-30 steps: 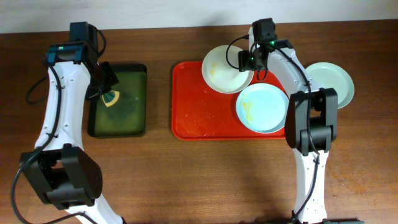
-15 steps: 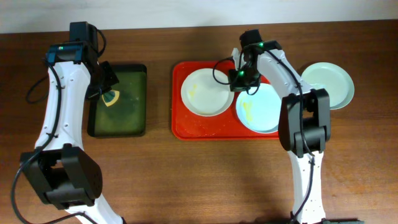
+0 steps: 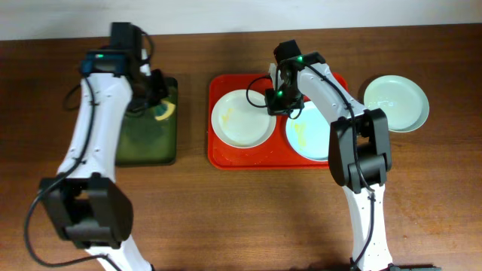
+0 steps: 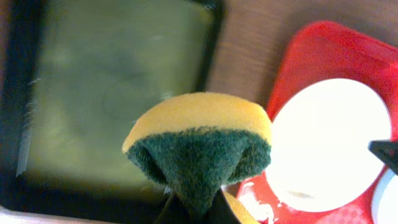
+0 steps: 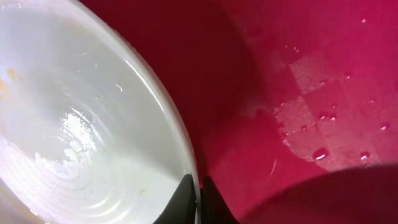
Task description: Clean dirty plates on tray and stack at the side
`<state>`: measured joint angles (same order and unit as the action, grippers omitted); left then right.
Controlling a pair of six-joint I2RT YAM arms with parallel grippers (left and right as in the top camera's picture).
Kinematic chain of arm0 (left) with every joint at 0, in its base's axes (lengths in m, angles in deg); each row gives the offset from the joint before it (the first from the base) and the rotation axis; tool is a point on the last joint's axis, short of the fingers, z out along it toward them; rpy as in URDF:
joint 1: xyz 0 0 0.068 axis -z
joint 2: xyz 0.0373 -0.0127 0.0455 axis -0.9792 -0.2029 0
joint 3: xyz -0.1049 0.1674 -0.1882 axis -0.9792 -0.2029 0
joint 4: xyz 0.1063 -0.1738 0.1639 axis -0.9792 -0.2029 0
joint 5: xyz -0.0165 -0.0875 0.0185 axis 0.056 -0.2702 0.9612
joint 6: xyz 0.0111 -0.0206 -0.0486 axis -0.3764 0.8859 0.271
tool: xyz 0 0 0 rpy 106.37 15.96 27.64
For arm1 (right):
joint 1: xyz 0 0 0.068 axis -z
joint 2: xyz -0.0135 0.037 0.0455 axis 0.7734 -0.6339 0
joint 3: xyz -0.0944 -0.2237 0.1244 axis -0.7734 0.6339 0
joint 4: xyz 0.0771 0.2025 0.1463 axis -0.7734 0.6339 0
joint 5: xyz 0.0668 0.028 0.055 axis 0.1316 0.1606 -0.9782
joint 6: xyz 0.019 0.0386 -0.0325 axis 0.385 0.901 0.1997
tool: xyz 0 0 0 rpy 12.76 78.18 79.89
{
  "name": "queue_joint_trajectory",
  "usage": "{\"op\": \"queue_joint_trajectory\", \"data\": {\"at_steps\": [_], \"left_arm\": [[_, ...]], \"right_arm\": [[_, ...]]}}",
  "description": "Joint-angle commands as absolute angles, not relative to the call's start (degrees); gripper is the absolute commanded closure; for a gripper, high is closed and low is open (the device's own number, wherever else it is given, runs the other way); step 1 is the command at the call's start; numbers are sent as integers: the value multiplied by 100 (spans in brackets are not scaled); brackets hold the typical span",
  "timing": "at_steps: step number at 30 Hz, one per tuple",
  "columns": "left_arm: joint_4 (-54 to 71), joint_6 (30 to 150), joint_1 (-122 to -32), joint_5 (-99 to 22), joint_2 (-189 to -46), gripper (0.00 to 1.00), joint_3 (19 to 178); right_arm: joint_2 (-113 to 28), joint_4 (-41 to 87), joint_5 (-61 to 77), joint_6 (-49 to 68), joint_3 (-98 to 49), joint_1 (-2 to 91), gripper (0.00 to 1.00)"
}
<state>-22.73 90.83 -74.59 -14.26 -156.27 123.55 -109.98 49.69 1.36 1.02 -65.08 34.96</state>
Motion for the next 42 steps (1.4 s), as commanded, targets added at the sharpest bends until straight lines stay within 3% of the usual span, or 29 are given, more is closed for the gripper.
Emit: {"op": "queue_joint_trajectory", "data": {"at_steps": [1, 7, 14, 20, 23, 25, 28, 30, 36, 40, 42], "left_arm": [[-1838, 8993, -6709, -1608, -16335, 100, 12351], [-693, 8989, -5769, -2034, -17401, 100, 12351], [-118, 9291, -5529, -2049, -17825, 100, 12351], [-614, 9251, -5481, 1362, -18013, 100, 12353], [-1027, 8862, -5481, 1483, -17980, 100, 12694], [-1313, 8862, -5470, 952, -17980, 100, 13122], [-1136, 8668, -5481, -2108, -17980, 100, 13404], [-1152, 8670, -5466, -2460, -17987, 100, 13367], [-1202, 8757, -5477, -1558, -18439, 100, 12906], [-1720, 9387, -5481, 1100, -18520, 100, 12869], [-1936, 9387, -5483, 1572, -18453, 100, 12987]], "right_arm": [[-11116, 4913, 110, 659, -6460, 3362, 96], [-11116, 5164, 108, 657, -6460, 3345, 95], [-11116, 5122, 106, 661, -6460, 3340, 95], [-11116, 5103, 108, 659, -6309, 3340, 95], [-11116, 4924, 106, 659, -6025, 3340, 96], [-11116, 4934, 106, 659, -6003, 3340, 96], [-11116, 4945, 108, 661, -6003, 3340, 96], [-11116, 4948, 108, 736, -6003, 3340, 96], [-11116, 4941, 134, 978, -6003, 3343, 96], [-11116, 4943, 300, 980, -6003, 3347, 96], [-11116, 4924, 300, 978, -6003, 3347, 96]]}}
